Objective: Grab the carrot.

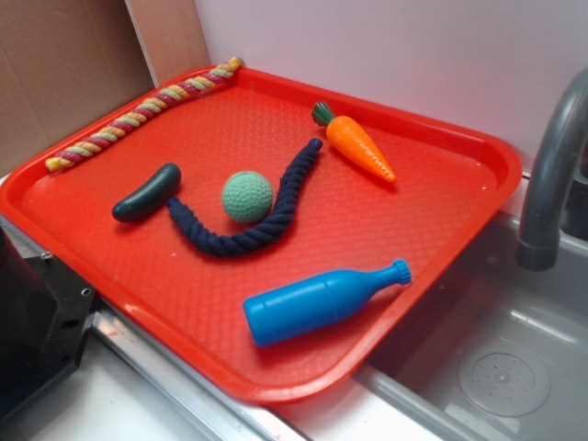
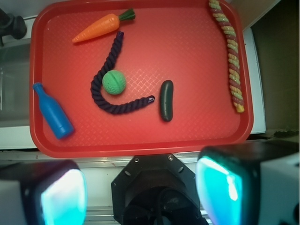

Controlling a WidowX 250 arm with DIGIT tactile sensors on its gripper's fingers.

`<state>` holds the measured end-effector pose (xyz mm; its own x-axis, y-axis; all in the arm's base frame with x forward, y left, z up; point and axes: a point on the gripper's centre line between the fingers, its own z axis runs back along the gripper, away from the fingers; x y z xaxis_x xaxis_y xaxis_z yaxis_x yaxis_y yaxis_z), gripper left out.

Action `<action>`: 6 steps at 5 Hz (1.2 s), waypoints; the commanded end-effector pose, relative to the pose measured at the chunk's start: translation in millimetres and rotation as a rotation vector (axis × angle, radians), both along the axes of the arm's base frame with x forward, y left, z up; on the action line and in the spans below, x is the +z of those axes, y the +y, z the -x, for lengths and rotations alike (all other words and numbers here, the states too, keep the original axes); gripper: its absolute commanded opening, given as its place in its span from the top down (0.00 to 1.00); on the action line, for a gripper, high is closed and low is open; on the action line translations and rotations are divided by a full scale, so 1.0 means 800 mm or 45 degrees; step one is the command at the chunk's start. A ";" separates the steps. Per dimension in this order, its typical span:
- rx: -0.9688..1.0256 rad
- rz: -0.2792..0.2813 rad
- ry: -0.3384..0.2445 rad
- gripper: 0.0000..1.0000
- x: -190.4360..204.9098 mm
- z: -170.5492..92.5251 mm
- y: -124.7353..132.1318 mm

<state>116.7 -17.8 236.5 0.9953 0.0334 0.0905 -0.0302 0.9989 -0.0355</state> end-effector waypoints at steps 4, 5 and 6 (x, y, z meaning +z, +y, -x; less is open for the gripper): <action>0.477 0.007 -0.055 0.00 -0.091 -0.140 -0.056; 0.796 -0.067 -0.148 0.00 -0.113 -0.174 -0.045; 0.796 -0.067 -0.148 0.00 -0.113 -0.174 -0.045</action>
<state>245.7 -57.9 129.5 0.7850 0.5908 0.1863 -0.6037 0.7971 0.0157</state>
